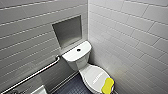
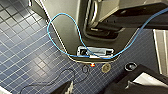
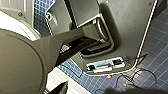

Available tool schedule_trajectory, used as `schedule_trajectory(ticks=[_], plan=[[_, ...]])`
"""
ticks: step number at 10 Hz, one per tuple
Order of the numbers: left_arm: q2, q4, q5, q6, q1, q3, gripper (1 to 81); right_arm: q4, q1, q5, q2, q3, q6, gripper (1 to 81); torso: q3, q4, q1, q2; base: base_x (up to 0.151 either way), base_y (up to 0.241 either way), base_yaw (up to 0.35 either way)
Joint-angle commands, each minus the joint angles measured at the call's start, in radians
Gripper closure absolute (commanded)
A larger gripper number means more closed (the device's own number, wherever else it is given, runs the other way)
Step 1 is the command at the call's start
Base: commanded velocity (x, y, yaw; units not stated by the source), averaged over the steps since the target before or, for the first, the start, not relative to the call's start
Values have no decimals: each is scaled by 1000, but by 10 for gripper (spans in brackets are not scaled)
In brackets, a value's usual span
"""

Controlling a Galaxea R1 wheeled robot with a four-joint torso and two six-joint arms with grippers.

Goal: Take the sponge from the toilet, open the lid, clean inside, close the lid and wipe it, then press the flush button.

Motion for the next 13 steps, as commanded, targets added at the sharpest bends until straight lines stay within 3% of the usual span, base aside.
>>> schedule_trajectory(ticks=[1, 6, 10, 13], plan=[[-13, 7, 80, 3, 22, 9, 10, 10, 83, 21, -217, 203, 59, 10, 0, 0, 62, -95, 0, 0, 0], [-1, 2, 97, 1, 37, 8, 10, 11, 228, 27, -292, 166, 178, 10, 0, 0, 180, -286, 0, 0, 0], [23, -2, 91, -1, 66, -52, 10, 11, 323, 27, -310, 114, 277, 10, -105, 0, 272, -434, 0, 0, 0], [48, 2, 94, 1, 77, -83, 10, 11, 380, 23, -316, 88, 317, 10, -216, 0, 342, -545, 0, 0, 0]])
